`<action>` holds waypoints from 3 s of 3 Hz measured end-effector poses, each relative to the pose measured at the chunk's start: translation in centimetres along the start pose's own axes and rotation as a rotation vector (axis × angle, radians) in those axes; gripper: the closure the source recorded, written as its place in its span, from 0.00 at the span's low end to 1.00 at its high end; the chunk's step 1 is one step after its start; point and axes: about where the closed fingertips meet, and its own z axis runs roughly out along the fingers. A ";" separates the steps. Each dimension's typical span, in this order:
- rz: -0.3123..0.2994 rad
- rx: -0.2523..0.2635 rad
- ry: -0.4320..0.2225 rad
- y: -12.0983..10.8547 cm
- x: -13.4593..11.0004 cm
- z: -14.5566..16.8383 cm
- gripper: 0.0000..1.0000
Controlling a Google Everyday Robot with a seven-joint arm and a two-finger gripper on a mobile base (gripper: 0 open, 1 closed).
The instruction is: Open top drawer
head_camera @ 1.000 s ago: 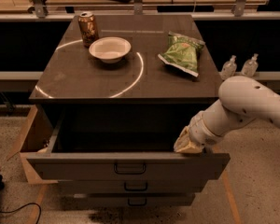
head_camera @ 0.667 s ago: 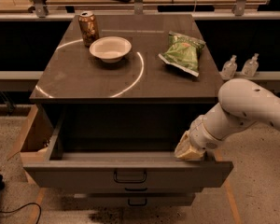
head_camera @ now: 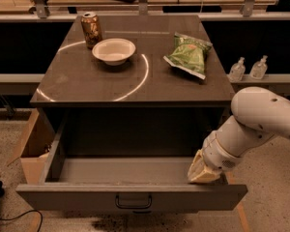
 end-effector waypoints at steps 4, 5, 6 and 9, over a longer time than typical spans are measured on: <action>0.066 -0.145 0.061 7.1 1.2 0.1 1.00; 0.065 -0.066 0.012 5.0 0.0 -1.4 1.00; 0.073 0.078 -0.069 1.4 -1.1 -5.7 1.00; 0.107 0.279 0.027 -4.2 2.3 -15.6 0.75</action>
Offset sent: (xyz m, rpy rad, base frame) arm -0.0494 -0.0022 -0.0015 -0.0391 0.1181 0.0071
